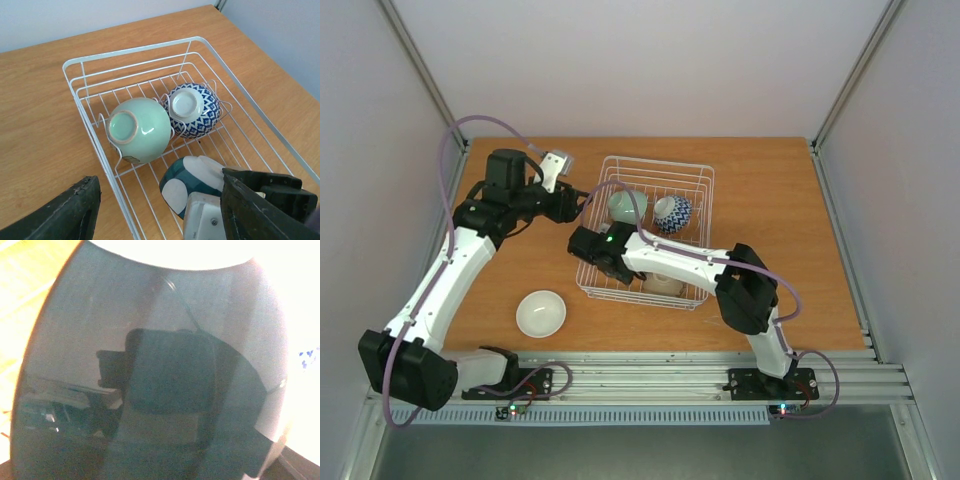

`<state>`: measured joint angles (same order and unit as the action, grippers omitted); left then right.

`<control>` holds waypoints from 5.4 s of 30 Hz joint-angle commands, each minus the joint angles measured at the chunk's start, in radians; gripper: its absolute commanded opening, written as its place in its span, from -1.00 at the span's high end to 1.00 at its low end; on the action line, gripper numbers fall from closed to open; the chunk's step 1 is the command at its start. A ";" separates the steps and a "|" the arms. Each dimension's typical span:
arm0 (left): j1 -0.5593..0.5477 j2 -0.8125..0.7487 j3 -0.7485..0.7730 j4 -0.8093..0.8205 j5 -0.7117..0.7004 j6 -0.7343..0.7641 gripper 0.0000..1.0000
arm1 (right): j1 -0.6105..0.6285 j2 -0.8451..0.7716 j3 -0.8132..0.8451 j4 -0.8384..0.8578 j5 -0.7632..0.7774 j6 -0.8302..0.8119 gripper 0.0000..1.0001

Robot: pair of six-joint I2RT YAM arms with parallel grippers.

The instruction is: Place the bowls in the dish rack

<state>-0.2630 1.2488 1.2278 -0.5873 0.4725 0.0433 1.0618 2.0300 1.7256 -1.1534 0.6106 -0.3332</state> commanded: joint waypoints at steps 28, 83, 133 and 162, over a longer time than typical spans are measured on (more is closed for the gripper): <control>-0.009 -0.026 -0.010 0.032 0.055 0.009 -0.33 | 0.036 0.245 0.218 -0.185 0.215 0.032 0.37; 0.029 -0.054 0.026 -0.023 -0.026 0.042 -0.38 | -0.016 -0.311 0.000 0.136 -0.288 0.002 -0.95; 0.664 -0.055 0.122 -0.005 -0.032 -0.077 -0.49 | 0.306 -0.091 -0.011 0.210 -0.401 0.019 -0.59; 0.665 -0.176 0.059 -0.030 0.241 -0.089 -0.50 | 0.056 0.515 1.040 -0.099 -0.659 -0.136 -0.63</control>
<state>0.3698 1.0611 1.2808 -0.8024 0.7486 0.0093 1.1210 2.4451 2.5649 -1.0153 0.0326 -0.4198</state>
